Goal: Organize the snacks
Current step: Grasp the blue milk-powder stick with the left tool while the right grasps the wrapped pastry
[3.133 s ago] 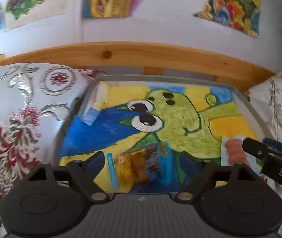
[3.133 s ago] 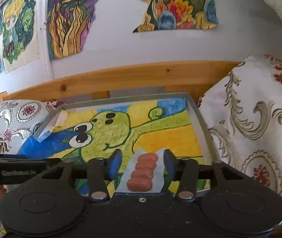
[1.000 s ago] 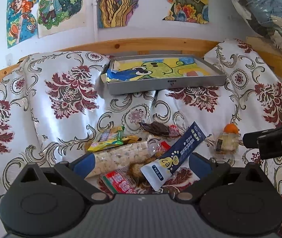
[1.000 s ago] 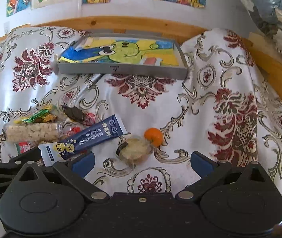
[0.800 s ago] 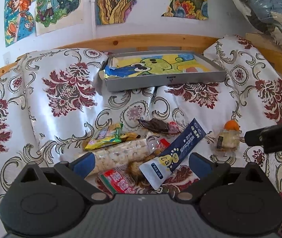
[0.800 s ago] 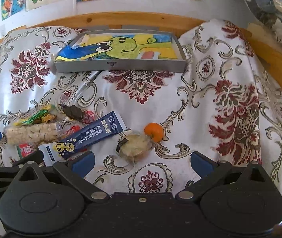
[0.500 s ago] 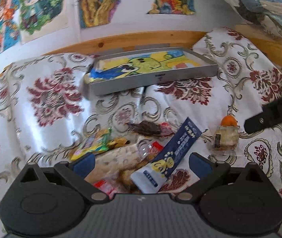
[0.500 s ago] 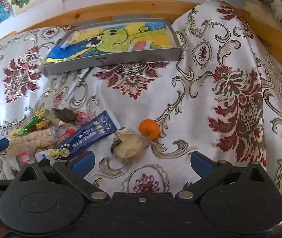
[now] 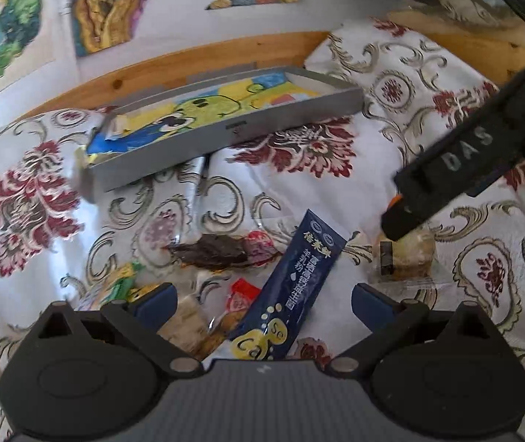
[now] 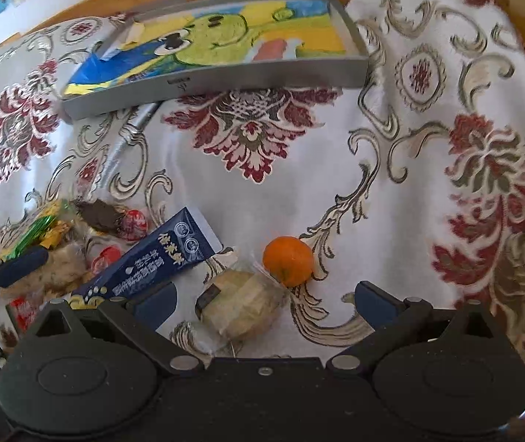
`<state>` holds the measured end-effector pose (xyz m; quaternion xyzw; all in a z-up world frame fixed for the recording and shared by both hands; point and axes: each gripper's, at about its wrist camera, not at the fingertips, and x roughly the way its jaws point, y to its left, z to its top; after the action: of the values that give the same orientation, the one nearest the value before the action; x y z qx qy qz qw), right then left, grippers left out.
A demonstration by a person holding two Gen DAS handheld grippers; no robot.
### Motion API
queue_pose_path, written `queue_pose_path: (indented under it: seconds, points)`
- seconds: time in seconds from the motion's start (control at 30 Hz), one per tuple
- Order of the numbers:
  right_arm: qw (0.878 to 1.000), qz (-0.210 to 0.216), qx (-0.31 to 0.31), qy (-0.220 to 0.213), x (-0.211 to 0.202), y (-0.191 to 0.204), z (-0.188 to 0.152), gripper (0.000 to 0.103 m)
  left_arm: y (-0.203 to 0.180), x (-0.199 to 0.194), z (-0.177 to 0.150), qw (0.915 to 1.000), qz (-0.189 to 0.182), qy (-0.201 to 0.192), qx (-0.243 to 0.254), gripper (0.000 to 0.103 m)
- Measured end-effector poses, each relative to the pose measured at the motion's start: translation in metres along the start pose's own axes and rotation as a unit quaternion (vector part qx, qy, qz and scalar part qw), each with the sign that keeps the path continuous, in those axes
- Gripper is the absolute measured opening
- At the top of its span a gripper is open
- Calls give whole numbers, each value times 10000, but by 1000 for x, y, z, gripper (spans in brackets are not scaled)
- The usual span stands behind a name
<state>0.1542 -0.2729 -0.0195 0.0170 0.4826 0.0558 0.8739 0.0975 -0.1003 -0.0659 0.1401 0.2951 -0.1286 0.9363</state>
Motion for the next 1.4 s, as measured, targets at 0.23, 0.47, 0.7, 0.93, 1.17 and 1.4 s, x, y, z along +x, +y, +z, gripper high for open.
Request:
queue_pose_path:
  seconds: [0.23, 0.47, 0.7, 0.93, 1.17, 1.4]
  points:
    - [9978, 302, 544, 242, 17, -7, 7, 102, -7, 6, 2, 9989, 3, 15, 477, 100]
    - [9924, 494, 1051, 405, 27, -14, 7, 97, -18, 17, 2, 9945, 71, 127, 1035, 91]
    - [9916, 563, 1087, 410, 31, -9, 8, 93, -23, 27, -2, 9909, 244, 209, 1304, 86]
    - [9912, 589, 1119, 402, 32, -9, 9, 92, -11, 31, 1, 9961, 115, 302, 818, 64]
    - [9910, 574, 1146, 387, 31, -10, 7, 90, 0, 26, 7, 9985, 77, 307, 442, 38]
    - [9904, 557, 1214, 363, 29, -13, 6, 86, 13, 19, 12, 9990, -148, 418, -104, 34]
